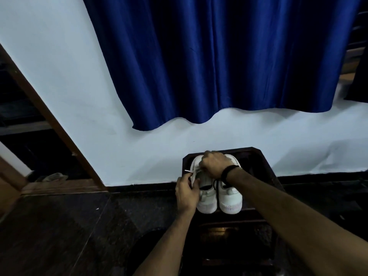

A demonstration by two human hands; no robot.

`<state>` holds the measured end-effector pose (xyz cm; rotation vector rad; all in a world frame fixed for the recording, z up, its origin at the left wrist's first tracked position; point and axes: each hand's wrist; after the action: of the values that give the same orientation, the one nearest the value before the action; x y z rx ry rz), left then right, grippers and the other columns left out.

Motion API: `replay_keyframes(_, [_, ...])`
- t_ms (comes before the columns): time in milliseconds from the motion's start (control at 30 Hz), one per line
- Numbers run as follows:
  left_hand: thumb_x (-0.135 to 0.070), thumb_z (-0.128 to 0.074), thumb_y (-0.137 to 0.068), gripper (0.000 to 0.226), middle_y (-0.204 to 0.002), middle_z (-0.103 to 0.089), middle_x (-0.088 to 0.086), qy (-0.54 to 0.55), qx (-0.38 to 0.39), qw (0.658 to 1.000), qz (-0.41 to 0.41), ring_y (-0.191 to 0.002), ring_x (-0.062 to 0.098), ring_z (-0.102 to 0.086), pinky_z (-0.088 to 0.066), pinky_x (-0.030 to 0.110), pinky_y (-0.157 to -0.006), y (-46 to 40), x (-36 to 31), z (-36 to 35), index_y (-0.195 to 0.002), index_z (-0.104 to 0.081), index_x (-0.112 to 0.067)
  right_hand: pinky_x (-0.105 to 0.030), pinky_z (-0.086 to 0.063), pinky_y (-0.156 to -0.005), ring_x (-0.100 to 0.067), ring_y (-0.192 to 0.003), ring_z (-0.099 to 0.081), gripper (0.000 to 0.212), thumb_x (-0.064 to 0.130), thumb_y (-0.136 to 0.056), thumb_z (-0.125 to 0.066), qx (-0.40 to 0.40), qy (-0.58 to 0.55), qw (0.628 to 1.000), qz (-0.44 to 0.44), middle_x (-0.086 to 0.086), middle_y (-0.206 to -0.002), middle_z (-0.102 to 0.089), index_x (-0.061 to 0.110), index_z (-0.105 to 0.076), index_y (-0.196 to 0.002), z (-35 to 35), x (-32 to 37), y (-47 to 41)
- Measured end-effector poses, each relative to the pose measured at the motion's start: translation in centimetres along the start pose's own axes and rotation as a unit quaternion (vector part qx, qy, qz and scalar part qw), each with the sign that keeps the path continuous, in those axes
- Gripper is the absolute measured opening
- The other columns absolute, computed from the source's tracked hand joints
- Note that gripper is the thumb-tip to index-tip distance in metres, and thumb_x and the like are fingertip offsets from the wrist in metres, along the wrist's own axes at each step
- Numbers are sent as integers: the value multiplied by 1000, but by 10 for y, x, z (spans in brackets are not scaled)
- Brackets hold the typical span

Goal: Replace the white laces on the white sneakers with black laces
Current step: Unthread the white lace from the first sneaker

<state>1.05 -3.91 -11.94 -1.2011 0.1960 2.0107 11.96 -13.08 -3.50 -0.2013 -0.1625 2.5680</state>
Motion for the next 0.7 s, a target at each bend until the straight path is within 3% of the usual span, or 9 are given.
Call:
replay_keyframes(67, [-18, -66, -89, 27, -99, -62, 10, -2, -2, 1000, 8, -91, 26, -60, -42, 25, -75, -1, -1, 0, -115, -67, -12, -36, -47, -77, -33, -102, -59, 22, 9, -84, -53, -66, -63, 994, -66, -13, -107, -61, 11, -65, -102, 6, -8, 0])
replay_keyframes(167, [-17, -66, -89, 31, -108, -62, 11, 2, -10, 1000, 4, -98, 28, -60, -42, 25, -79, 2, -2, 1, -119, -64, -12, -36, -48, -75, -36, -96, -61, 25, 4, -79, -56, -153, -205, 931, -259, -15, -104, -64, 9, -66, -101, 19, -32, 2])
replay_keyframes(267, [-13, -65, -86, 36, -116, -55, 8, -58, -5, 998, -34, -103, 30, -58, -48, 33, -81, 4, -10, 3, -122, -61, -17, -37, -51, -79, -36, -98, -62, 26, 13, -79, -61, -110, -220, 904, -349, -16, -105, -66, 9, -67, -105, 19, -53, 11])
replay_keyframes(400, [-5, -65, -74, 43, -112, -56, 9, -191, 41, 961, -194, -105, 32, -53, -52, 43, -83, -19, -18, 6, -117, -66, -11, -34, -52, -78, -25, -98, -61, 32, 17, -74, -66, -131, -273, 911, -281, -4, -105, -64, 18, -63, -106, 6, -44, 21])
replay_keyframes(467, [-11, -65, -76, 34, -108, -58, 8, -224, 83, 947, -216, -104, 30, -53, -51, 41, -83, -31, -22, 8, -110, -70, -11, -32, -54, -74, -22, -88, -64, 25, 28, -70, -65, -94, -312, 913, -245, 2, -91, -68, 26, -61, -96, 0, -30, 23])
replay_keyframes(567, [-11, -67, -73, 27, -98, -59, 6, -264, 82, 932, -234, -100, 29, -56, -52, 38, -74, -39, -27, 5, -98, -74, -17, -30, -53, -73, -21, -88, -65, 36, 45, -67, -65, -21, -292, 931, -220, 3, -88, -69, 31, -56, -99, -14, -14, 27])
replay_keyframes(700, [-16, -59, -87, 12, -96, -60, 6, -281, 45, 925, -252, -96, 28, -59, -52, 40, -68, -39, -33, 1, -89, -70, -13, -23, -41, -66, -18, -91, -61, 29, 32, -72, -65, -68, -331, 905, -260, 2, -93, -66, 29, -58, -100, -30, -10, 33])
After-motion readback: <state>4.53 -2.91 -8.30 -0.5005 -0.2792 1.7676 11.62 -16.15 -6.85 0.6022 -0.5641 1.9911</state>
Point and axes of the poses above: each hand's wrist, its own y-axis away from the middle knuckle, its own z-axis out of the back of the hand, x = y × z
